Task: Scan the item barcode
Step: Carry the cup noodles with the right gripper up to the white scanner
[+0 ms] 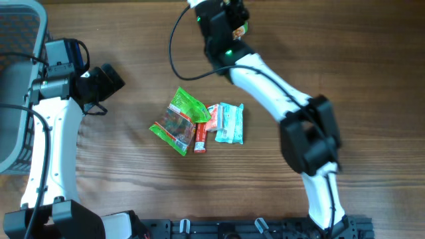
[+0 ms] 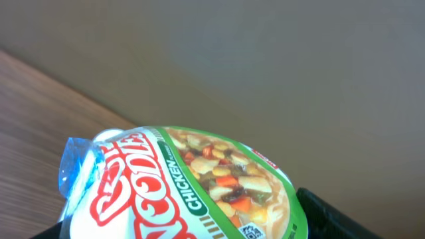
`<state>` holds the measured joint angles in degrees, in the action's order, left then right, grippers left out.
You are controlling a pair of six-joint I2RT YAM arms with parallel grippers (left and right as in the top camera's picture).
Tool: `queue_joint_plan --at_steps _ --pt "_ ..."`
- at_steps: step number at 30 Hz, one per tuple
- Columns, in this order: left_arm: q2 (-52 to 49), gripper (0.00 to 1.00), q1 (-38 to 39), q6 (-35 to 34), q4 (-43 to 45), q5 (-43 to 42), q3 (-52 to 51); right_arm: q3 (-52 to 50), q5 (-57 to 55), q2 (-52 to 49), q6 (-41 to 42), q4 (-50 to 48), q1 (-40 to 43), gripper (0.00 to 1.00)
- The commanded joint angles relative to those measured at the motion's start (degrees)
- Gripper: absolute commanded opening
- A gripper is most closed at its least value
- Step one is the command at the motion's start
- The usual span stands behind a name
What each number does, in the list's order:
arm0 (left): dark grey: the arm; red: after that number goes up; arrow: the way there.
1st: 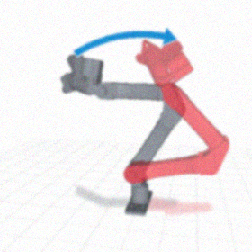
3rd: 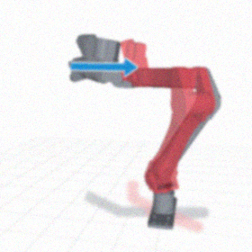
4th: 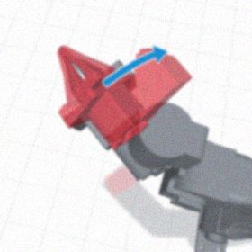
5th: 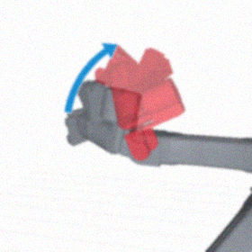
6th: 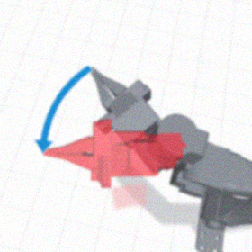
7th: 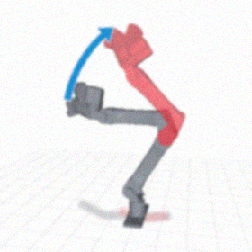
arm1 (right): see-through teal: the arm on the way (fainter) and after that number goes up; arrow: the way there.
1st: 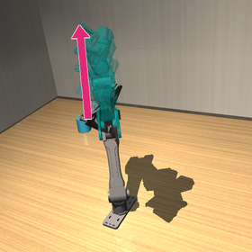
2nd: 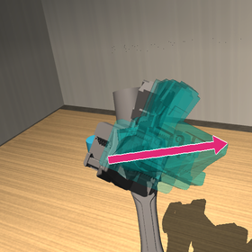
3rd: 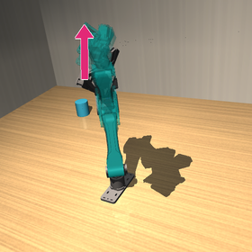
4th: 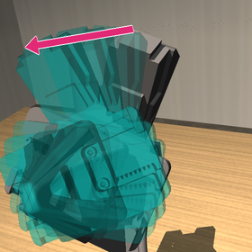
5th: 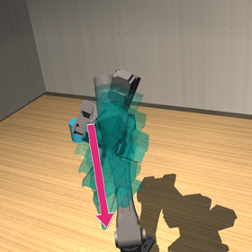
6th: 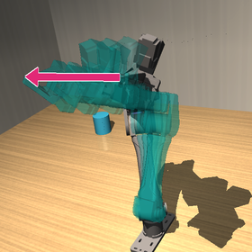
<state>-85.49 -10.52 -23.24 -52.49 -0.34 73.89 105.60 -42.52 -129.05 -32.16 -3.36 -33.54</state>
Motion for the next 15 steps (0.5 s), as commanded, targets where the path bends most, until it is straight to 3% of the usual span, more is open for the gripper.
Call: queue_joint_plan --at_steps 1,4,8,13,15 --pt "0.3 1.0 -0.2 0.5 0.2 -0.2 0.4 1.2 -12.9 -7.4 -26.5 -19.8 -0.2 0.61" --pt "0.3 1.0 -0.2 0.5 0.2 -0.2 0.4 1.2 -10.4 -10.4 -31.9 -29.1 -0.2 0.61" --pt "0.3 1.0 -0.2 0.5 0.2 -0.2 0.4 1.2 -10.2 -10.5 -26.1 -29.1 -0.1 0.63" --pt "0.3 1.0 -0.2 0.5 0.2 -0.2 0.4 1.2 -14.2 -8.1 -25.8 -29.0 0.0 0.64" --pt "0.3 1.0 -0.2 0.5 0.2 -0.2 0.4 1.2 -16.0 -5.3 -25.7 -28.4 0.0 0.57"
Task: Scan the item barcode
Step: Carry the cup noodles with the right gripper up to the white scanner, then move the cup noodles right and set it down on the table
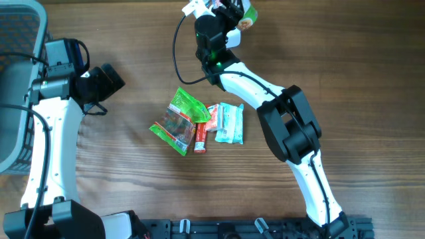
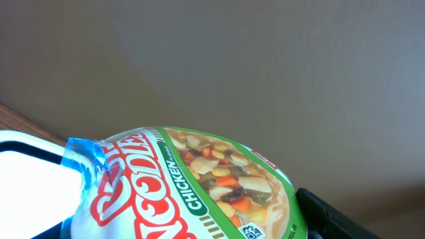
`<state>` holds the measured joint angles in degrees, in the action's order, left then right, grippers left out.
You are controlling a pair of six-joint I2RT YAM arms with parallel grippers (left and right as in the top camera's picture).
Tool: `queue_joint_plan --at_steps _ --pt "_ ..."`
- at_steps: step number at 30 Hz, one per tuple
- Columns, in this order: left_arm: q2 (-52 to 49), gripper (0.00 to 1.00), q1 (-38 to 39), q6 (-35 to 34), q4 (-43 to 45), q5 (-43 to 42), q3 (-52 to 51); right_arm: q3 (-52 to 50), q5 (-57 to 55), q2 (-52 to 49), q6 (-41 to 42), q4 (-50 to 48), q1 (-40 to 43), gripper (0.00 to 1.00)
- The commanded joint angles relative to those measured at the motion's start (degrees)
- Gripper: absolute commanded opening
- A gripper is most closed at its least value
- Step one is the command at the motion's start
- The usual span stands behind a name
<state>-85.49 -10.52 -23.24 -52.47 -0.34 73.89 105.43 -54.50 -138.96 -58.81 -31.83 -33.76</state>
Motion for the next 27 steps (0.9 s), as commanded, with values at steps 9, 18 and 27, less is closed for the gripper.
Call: queue_joint_plan --at_steps 9,18,27 --pt "0.3 1.0 -0.3 0.5 0.1 -0.2 0.4 1.4 22.5 36.1 49.0 62.9 2.3 0.44" --pt "0.3 1.0 -0.2 0.5 0.1 -0.2 0.4 -3.0 62.8 49.2 53.2 106.7 28.9 0.43" --pt "0.3 1.0 -0.2 0.5 0.1 -0.2 0.4 -41.0 62.8 49.2 50.7 76.9 40.9 0.48"
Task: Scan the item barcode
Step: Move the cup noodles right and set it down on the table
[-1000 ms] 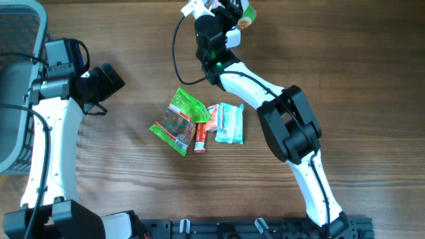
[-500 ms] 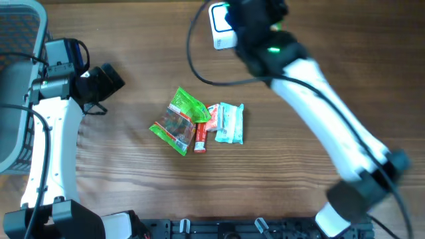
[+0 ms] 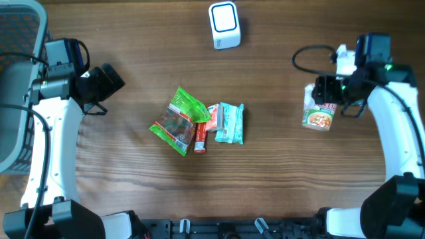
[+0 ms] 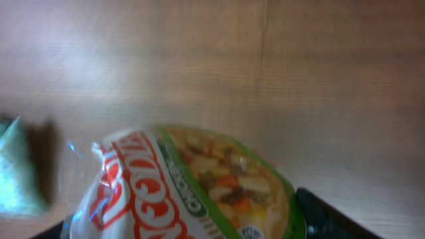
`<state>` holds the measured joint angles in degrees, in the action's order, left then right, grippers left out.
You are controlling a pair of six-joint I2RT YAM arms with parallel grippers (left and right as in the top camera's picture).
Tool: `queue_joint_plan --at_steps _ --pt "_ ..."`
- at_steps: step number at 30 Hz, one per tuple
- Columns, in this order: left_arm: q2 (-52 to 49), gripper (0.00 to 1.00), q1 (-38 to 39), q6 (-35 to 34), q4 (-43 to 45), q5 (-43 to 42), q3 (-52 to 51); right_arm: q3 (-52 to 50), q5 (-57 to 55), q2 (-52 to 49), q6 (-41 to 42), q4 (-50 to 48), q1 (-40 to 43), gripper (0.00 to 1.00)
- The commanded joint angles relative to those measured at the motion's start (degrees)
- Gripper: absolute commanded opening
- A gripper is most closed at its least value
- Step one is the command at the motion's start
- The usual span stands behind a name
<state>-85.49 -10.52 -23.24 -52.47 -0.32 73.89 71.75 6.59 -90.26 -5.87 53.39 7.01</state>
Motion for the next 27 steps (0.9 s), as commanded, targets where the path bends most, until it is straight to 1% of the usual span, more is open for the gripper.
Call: queue_joint_plan --at_steps 1,2,3,5,7,8,11,14,15,17,18,19,20,21,23,27 --pt "0.3 1.0 -0.2 0.5 0.1 -0.3 0.4 -9.7 1.4 0.5 -3.2 -12.1 0.2 0.52" --pt "0.3 1.0 -0.2 0.5 0.1 -0.3 0.4 -11.5 0.4 0.5 -3.2 -14.6 0.2 0.52" --pt "0.3 1.0 -0.2 0.5 0.1 -0.3 0.4 -13.0 -0.5 0.5 -3.1 -16.8 0.2 0.56" --pt "0.3 1.0 -0.2 0.5 0.1 -0.3 0.4 -14.3 -1.0 0.5 -3.1 -18.3 0.2 0.83" --pt "0.3 1.0 -0.2 0.5 0.1 -0.3 0.4 -14.3 -1.0 0.5 -3.1 -18.2 0.2 0.95" --pt "0.3 1.0 -0.2 0.5 0.1 -0.3 0.4 -14.2 -1.0 0.5 -3.1 -18.2 0.2 1.0" --pt "0.3 1.0 -0.2 0.5 0.1 -0.3 0.4 -13.1 -0.9 0.5 -3.0 -17.4 0.2 1.0" --pt "0.3 1.0 -0.2 0.5 0.1 -0.3 0.4 -5.6 2.3 0.6 -2.9 -9.5 0.2 1.0" --pt "0.3 1.0 -0.2 0.5 0.1 -0.3 0.4 -1.8 6.0 0.6 -2.8 -4.1 0.1 1.0" --pt "0.3 1.0 -0.2 0.5 0.1 -0.3 0.4 -1.1 11.0 0.6 0.7 -1.5 0.1 0.98" --pt "0.3 1.0 -0.2 0.5 0.1 -0.3 0.4 -1.1 16.7 0.6 3.2 -0.9 -0.2 0.9" --pt "0.3 1.0 -0.2 0.5 0.1 -0.3 0.4 -1.1 21.0 0.6 3.3 -0.5 -0.6 0.81" --pt "0.3 1.0 -0.2 0.5 0.1 -0.3 0.4 -1.2 23.5 0.6 3.4 0.0 -2.0 0.75" --pt "0.3 1.0 -0.2 0.5 0.1 -0.3 0.4 -1.4 23.3 0.6 3.5 0.1 -3.2 0.72" --pt "0.3 1.0 -0.2 0.5 0.1 -0.3 0.4 -3.0 20.5 0.6 4.9 -1.7 -6.7 0.69" --pt "0.3 1.0 -0.3 0.5 0.1 -0.3 0.4 -9.6 7.0 0.4 13.1 -10.8 -14.2 0.69"
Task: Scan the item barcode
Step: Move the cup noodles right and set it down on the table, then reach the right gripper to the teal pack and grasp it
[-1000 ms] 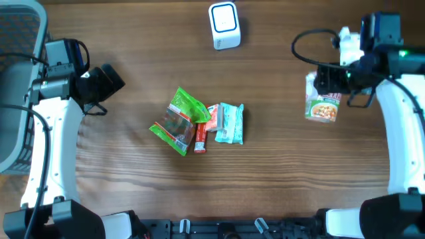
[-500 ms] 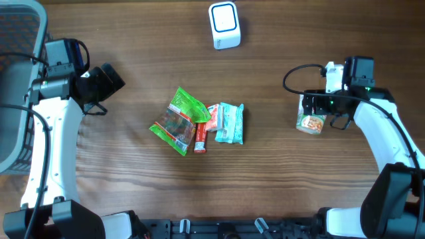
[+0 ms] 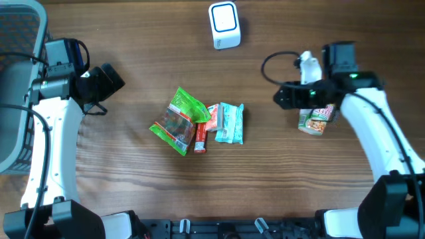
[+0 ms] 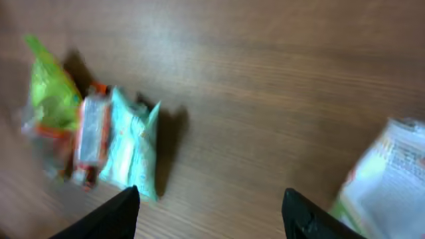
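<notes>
A chicken noodle cup (image 3: 315,120) lies on the table at the right; in the right wrist view the cup (image 4: 385,174) shows at the right edge. My right gripper (image 3: 283,96) hovers just left of it, open, and the gripper (image 4: 212,214) has nothing between its fingers. The white barcode scanner (image 3: 224,25) stands at the far middle. My left gripper (image 3: 106,82) hangs at the left, apart from everything; its jaws do not show clearly.
A pile in the middle holds a green bag (image 3: 178,118), a red stick packet (image 3: 201,137) and a teal packet (image 3: 230,123); the teal packet (image 4: 130,151) also shows blurred from the right wrist. A grey mesh basket (image 3: 14,79) stands at the left edge.
My right gripper was shut on the noodle cup at the right of the table. Now the cup lies on the wood, and the gripper is open and further left.
My right gripper held the noodle cup at the far middle of the table, then still there beside the white scanner. Then it held the cup at the right side. Now the cup rests there, let go.
</notes>
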`<state>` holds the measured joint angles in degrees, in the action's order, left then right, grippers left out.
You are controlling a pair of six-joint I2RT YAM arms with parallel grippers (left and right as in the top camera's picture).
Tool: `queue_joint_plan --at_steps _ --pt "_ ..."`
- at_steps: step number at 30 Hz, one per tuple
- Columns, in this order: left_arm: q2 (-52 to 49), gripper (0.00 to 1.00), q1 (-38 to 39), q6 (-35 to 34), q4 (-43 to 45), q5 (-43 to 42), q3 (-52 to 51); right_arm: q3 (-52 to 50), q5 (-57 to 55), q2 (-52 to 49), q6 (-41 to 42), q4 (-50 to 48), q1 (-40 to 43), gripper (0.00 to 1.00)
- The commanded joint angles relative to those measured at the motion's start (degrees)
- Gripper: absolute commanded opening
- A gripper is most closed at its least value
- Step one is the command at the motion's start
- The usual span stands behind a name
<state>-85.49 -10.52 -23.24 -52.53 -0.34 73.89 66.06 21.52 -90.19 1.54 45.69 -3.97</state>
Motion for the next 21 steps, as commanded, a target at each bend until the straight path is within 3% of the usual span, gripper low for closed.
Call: queue_joint_plan --at_steps 1,4,12,18,21 --pt "0.3 1.0 -0.3 0.5 0.2 -0.2 0.4 -6.5 -11.2 0.3 7.5 -6.0 -4.5 0.69" --pt "0.3 1.0 -0.3 0.5 0.2 -0.2 0.4 -10.6 -20.9 0.3 8.1 -8.9 -4.4 0.7" --pt "0.3 1.0 -0.2 0.5 0.2 -0.2 0.4 -10.7 -43.0 0.3 7.5 -0.5 -1.9 0.82" --pt "0.3 1.0 -0.2 0.5 0.2 -0.2 0.4 -10.1 -37.7 0.3 7.4 -1.2 -1.9 0.83" --pt "0.3 1.0 -0.2 0.5 0.2 -0.2 0.4 -3.0 -29.3 0.8 5.8 4.7 -1.9 0.83"
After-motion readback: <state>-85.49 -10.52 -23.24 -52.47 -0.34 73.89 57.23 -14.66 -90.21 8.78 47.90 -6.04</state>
